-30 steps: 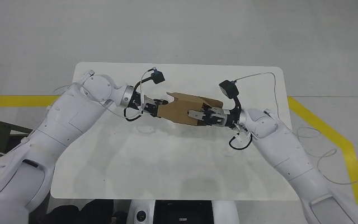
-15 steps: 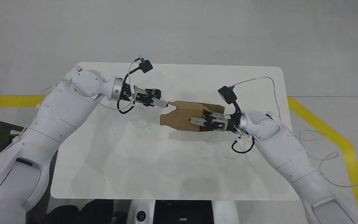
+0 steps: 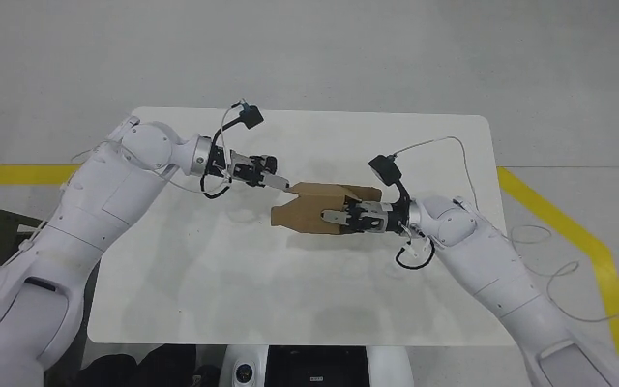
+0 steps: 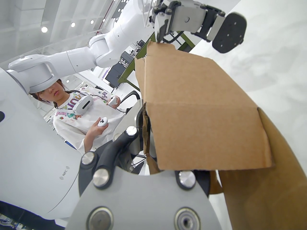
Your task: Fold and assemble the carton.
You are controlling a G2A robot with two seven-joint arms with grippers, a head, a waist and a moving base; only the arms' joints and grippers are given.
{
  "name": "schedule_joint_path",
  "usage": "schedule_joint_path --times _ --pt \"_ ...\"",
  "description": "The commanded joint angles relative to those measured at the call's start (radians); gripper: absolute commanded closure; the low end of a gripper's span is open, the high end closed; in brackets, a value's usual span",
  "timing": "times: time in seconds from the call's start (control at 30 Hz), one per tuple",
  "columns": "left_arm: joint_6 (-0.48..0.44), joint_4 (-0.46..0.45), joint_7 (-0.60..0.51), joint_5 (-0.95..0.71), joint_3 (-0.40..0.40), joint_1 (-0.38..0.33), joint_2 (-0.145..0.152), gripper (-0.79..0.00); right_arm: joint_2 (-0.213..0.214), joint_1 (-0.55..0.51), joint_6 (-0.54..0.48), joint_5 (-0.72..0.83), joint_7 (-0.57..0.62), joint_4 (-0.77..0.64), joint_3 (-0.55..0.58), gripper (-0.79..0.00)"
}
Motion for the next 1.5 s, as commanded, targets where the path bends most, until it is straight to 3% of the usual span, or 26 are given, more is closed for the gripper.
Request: schedule_joint_path --times 0.0,0.87,1.2,1.47 --pt "0.005 -0.008 -0.005 0.008 0.005 -0.001 -0.003 -0.785 0.0 0.002 -0.004 0.002 -0.004 0.001 0.003 0.0" --pt "0.008 -0.023 -0.008 0.01 0.032 -0.009 -0.024 -0.785 -0.011 0.001 -0.016 -0.004 -0.025 -0.003 0.014 0.0" --pt "-0.005 0.009 0.005 -0.016 -0.013 0.0 -0.009 -0.785 -0.002 -0.002 -0.017 -0.051 -0.07 0.047 0.075 0.0" --pt "0.001 -0.036 -0.001 -0.011 -0.06 0.024 0.01 -0.785 -0.003 -0.014 0.006 -0.119 -0.141 0.067 0.103 0.0"
